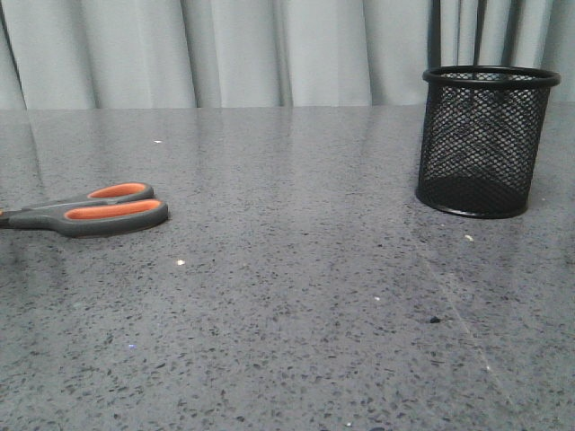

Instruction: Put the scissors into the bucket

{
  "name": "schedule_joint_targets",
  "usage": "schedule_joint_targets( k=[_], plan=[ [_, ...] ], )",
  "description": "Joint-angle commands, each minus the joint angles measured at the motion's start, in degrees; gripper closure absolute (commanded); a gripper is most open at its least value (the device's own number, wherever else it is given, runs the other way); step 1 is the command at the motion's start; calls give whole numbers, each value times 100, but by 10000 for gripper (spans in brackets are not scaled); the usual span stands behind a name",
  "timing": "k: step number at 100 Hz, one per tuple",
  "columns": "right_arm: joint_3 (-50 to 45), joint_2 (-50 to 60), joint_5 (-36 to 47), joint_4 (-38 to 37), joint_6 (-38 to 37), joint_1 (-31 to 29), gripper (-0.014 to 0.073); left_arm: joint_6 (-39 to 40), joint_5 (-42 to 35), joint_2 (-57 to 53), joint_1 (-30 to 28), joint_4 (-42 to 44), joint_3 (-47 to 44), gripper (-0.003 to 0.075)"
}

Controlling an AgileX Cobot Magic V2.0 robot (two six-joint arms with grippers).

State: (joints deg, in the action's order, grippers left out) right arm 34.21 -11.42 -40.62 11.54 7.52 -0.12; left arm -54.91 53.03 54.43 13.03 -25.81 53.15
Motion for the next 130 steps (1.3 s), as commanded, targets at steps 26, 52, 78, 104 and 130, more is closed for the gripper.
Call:
schedule_joint_targets(
  k=[26, 52, 78, 104, 130],
  plan=[
    [194, -128, 686, -46, 57, 204, 104, -13, 1004, 2239, 1017, 1654, 1799, 383],
    [194, -128, 724, -68, 57, 445, 104, -94, 1043, 3082, 1300, 2498, 2124, 383],
    [194, -128, 724, -199, 57, 674, 104, -816, 1141, 3252, 1238, 2337, 2124, 383],
    [194, -128, 752, -214, 57, 833, 104, -1434, 1139, 3255, 775, 1818, 2124, 383],
    [194, -128, 786, -214, 57, 867, 104, -1870, 1525, 3438, 652, 1204, 2124, 383]
  ],
)
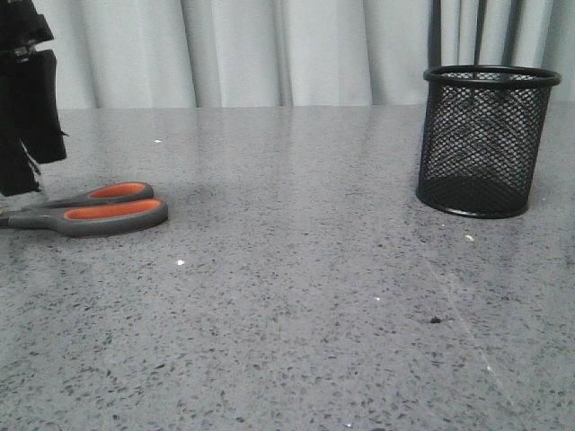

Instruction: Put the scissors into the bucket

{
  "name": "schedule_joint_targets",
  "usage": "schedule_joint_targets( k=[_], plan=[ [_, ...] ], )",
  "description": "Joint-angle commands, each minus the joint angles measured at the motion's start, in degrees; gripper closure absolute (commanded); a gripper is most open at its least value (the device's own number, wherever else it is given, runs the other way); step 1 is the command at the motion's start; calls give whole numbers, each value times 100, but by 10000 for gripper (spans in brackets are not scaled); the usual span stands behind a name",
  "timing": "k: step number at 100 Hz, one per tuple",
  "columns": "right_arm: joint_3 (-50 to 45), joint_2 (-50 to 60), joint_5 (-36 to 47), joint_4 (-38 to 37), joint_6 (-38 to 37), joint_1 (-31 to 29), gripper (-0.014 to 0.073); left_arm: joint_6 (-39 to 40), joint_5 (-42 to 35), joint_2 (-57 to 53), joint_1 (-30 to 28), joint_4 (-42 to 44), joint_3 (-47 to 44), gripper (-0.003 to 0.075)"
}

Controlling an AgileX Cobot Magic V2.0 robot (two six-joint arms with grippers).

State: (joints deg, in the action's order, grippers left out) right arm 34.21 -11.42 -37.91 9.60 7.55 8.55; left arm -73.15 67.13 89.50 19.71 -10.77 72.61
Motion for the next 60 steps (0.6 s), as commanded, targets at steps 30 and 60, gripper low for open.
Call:
schedule_joint_targets(
  k=[30, 60],
  plan=[
    [194, -128, 504, -21, 54, 0, 104, -46, -41, 258, -17, -92, 178, 383],
    [194, -128, 550, -21, 54, 0, 104, 172, -394, 384, -17, -150, 178, 383]
  ],
)
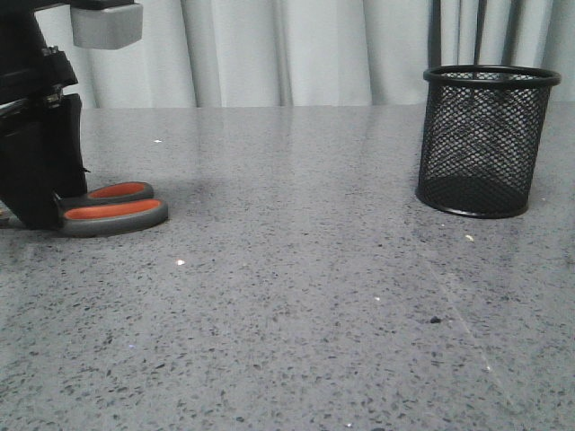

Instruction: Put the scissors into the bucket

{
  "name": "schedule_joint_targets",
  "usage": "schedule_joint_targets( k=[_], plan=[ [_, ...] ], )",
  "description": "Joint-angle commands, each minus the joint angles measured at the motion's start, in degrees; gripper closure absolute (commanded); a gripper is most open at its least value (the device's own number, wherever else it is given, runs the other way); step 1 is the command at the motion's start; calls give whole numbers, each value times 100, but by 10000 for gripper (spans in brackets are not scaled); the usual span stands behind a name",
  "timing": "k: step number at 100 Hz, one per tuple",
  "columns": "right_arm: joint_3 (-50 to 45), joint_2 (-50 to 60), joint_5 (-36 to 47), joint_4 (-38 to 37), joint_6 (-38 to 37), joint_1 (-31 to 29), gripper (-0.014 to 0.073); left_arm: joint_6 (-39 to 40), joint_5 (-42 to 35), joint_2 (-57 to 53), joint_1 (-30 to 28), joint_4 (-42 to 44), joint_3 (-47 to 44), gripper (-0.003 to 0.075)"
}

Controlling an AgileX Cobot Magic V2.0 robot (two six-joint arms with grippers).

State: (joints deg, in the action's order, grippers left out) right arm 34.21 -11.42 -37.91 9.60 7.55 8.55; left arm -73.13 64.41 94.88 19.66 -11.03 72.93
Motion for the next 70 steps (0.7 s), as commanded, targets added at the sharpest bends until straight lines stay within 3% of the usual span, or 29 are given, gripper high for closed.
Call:
schedule_joint_targets(
  k=[1, 25, 44, 70],
  plan=[
    [194, -128, 550, -21, 54, 0, 104, 191, -122, -154, -12, -125, 146, 383],
    [194, -128, 584, -25, 54, 0, 104, 406, -376, -154, -12, -208, 146, 367],
    [194, -128, 657, -25, 54, 0, 104, 494, -293, -154, -12, -38, 146, 160],
    [194, -128, 660, -25, 54, 0, 104, 808, -260, -140, -12, 11, 146, 277]
  ],
)
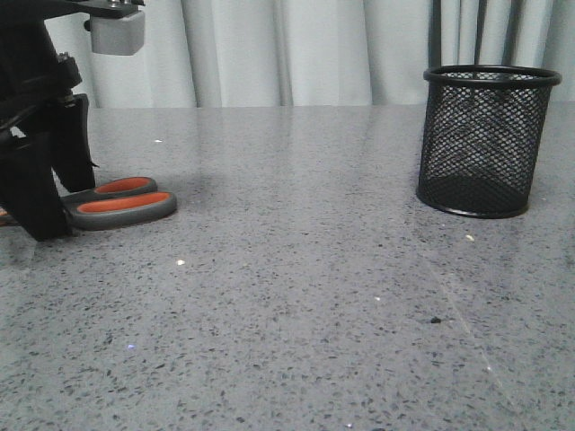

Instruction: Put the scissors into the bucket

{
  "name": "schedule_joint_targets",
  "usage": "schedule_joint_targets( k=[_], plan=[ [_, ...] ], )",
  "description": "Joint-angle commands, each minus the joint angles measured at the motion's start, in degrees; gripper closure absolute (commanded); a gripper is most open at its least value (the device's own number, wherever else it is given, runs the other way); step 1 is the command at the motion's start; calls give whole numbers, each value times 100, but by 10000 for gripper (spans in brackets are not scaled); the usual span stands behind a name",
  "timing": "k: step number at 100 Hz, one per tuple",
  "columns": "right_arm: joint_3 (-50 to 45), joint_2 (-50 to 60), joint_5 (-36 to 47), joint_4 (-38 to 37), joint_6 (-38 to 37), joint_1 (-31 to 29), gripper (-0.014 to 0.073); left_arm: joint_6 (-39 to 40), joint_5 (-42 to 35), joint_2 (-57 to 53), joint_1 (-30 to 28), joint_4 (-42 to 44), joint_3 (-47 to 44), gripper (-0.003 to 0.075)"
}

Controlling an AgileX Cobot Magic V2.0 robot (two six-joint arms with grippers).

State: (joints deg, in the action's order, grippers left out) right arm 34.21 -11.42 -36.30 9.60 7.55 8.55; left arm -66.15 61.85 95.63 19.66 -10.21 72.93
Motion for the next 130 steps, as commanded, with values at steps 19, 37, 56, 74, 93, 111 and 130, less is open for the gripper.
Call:
schedule_joint_targets(
  k=[19, 37, 56, 74, 93, 111, 130],
  plan=[
    [194, -128, 499, -25, 54, 0, 104, 111, 25, -105, -52, -55, 146, 332],
    [194, -128, 499, -25, 54, 0, 104, 111, 116, -29, -185, -124, 146, 332],
    [194, -128, 499, 1, 54, 0, 105, 111, 209, -15, -240, -249, 146, 332],
    [194, -128, 499, 1, 54, 0, 104, 111, 514, 66, -240, -443, 146, 373],
    [194, -128, 477, 1, 54, 0, 105, 111, 577, 66, -240, -459, 146, 508],
    [194, -128, 465, 1, 54, 0, 105, 111, 522, 19, -240, -468, 156, 587],
    [194, -128, 465, 11, 54, 0, 105, 111, 246, -230, -240, -486, 156, 587]
  ],
)
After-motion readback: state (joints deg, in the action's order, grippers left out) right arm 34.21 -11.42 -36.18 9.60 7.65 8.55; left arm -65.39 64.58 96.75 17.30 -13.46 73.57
